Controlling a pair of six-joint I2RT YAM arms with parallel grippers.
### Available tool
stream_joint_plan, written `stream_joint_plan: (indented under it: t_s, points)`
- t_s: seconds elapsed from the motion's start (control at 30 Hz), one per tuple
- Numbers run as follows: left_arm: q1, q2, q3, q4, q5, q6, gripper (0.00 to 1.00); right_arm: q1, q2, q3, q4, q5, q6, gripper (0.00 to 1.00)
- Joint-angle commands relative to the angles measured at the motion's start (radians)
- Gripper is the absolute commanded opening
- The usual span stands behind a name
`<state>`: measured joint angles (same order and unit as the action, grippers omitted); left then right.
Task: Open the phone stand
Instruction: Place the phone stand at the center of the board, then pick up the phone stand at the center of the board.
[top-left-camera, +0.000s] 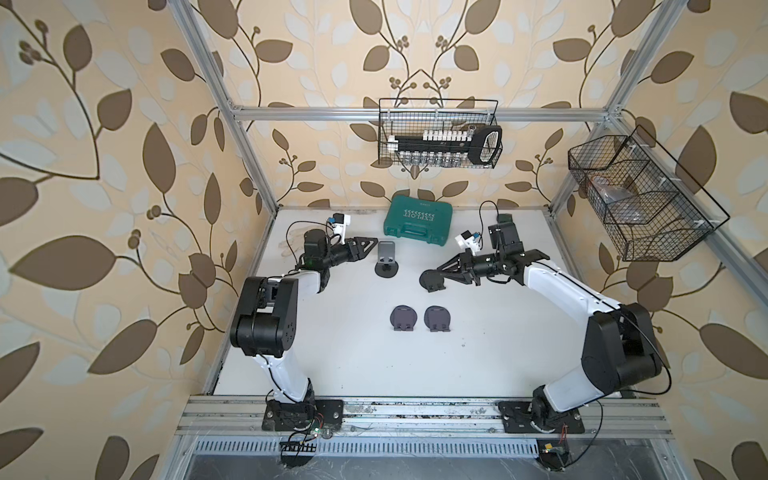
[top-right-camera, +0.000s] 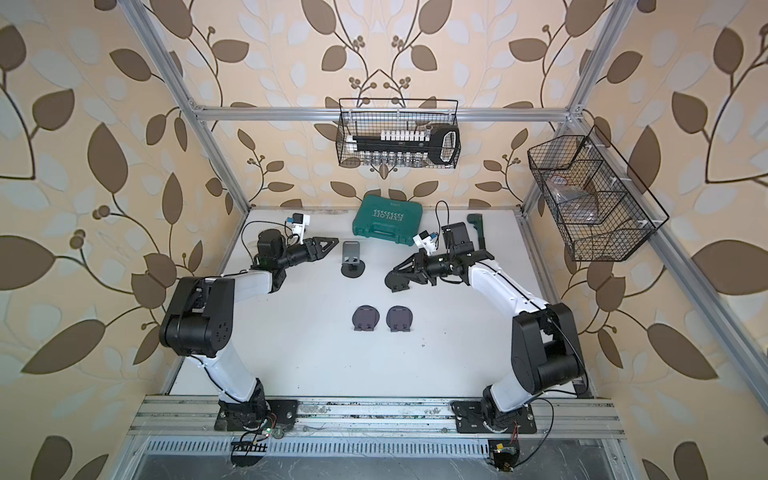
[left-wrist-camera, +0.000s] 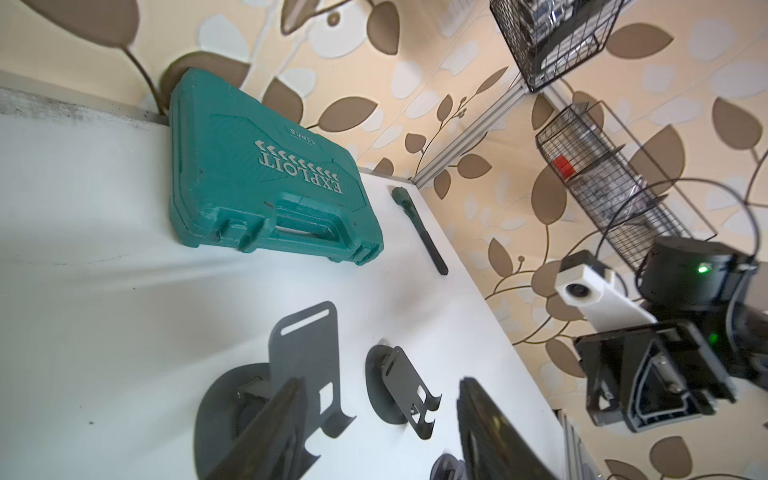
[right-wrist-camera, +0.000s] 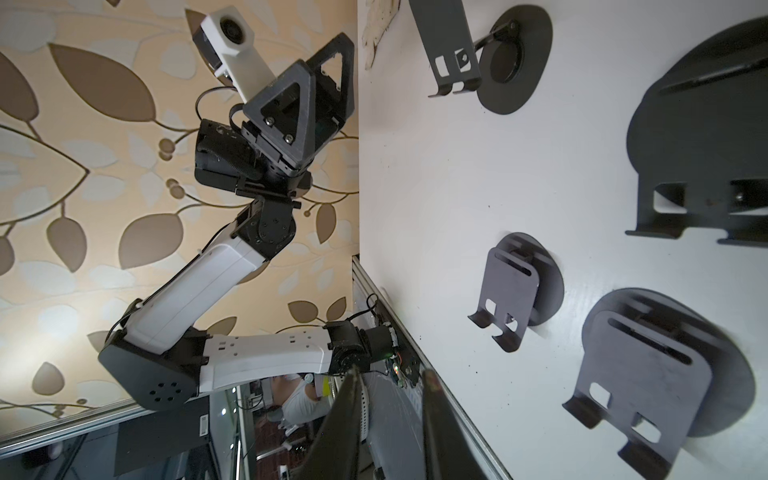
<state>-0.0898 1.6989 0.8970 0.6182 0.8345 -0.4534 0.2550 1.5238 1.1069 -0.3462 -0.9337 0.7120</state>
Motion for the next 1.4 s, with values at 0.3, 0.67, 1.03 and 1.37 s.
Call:
stream_joint_plan:
  t_s: [0.3,0.67,1.03,1.37]
  points:
    - [-0.393,-0.071,0.151,-0.569,-0.281,0.009,0.63,-0.125,-0.208,-0.184,0.009,0.117,-0.017,0.25]
    - [-0.450,0.145,0.206,-0.482,-0.336,-0.093,0.63,-0.152,-0.250,-0.242,0.000,0.210,-0.054,0.36]
    - [-0.471,0.281,0.275,-0.433,-0.395,-0.123,0.63,-0.157,-0.189,-0.207,-0.023,0.194,-0.076,0.35]
    - [-0.472,0.363,0.360,-0.430,-0.402,-0.095,0.63,-0.157,-0.156,-0.196,-0.022,0.193,-0.086,0.35]
